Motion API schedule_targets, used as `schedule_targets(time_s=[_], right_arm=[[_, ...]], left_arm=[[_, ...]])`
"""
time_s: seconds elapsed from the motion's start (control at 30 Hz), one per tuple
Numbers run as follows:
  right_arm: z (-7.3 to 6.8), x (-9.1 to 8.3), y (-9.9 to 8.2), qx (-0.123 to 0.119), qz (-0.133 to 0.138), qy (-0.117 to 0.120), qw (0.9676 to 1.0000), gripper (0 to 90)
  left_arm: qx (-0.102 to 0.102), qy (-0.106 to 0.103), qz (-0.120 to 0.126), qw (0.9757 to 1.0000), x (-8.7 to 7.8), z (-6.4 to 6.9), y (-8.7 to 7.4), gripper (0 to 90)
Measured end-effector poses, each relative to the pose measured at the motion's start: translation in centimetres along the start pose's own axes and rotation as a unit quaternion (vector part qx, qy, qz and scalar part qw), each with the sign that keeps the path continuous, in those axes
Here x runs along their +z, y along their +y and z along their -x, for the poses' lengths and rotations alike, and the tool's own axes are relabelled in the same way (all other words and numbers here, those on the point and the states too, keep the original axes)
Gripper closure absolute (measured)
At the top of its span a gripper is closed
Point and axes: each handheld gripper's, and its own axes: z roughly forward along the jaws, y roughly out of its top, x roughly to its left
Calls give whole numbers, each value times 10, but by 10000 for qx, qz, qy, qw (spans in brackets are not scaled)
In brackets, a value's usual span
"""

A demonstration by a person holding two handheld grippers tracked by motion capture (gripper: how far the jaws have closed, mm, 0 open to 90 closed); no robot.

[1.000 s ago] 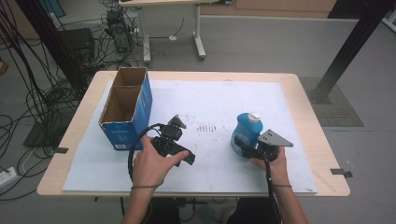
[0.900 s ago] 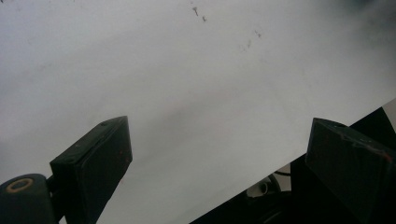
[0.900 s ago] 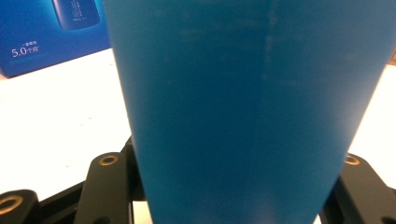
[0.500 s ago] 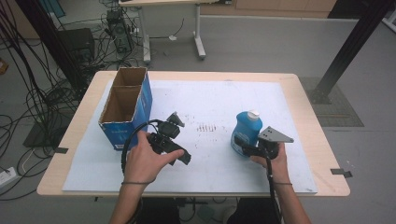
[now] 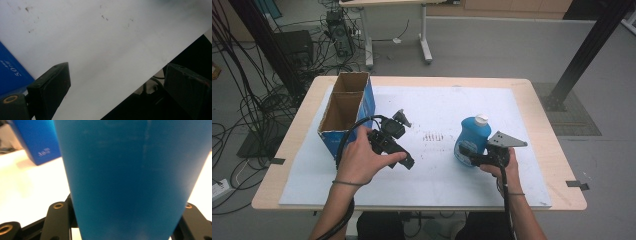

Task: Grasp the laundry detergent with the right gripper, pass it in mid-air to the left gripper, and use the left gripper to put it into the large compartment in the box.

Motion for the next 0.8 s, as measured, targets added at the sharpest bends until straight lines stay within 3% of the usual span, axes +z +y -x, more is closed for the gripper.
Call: schedule_targets(time_s=[0.6, 0.8], right_arm=[[17, -6, 17, -212, 156, 939, 9952, 425], [16, -2, 27, -405, 76, 1206, 9918, 425]], left_arm=[[632, -35, 18, 9980, -35, -5, 19, 77], [1026, -16, 32, 9947, -52, -1, 27, 75]])
